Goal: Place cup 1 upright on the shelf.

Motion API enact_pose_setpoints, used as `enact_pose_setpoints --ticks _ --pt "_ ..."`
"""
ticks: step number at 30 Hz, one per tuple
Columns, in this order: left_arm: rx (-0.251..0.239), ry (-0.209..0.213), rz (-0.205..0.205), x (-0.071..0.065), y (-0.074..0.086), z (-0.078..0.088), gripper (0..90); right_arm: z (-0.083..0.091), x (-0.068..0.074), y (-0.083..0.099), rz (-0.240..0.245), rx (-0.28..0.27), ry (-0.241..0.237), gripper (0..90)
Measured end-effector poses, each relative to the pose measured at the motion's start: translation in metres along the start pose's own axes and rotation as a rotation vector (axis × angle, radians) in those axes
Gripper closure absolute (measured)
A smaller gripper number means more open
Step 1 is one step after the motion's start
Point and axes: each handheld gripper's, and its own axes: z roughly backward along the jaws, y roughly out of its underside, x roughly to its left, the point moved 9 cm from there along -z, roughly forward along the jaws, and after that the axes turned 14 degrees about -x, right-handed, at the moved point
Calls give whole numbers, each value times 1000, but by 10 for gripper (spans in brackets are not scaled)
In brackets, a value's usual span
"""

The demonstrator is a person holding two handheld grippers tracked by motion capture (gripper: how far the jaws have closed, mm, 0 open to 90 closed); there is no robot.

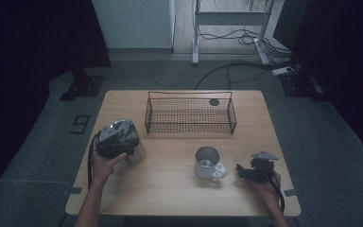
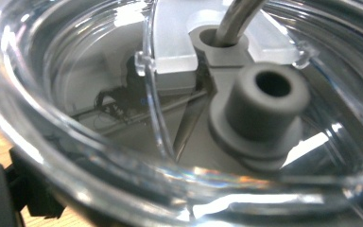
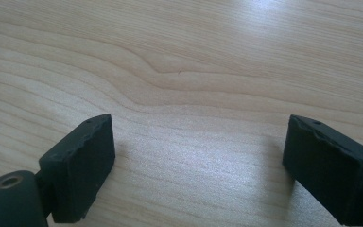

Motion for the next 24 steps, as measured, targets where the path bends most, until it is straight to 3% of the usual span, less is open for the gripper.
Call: enact_pose_setpoints --ticks 12,18,24 --pt "5 -20 -11 -4 -6 2 38 0 0 0 -1 -1 0 96" --pt "-8 -26 7 -14 -20 1 38 0 0 0 1 1 -1 97" --pt "-17 -25 -7 -27 -33 -6 38 0 0 0 1 0 -7 100"
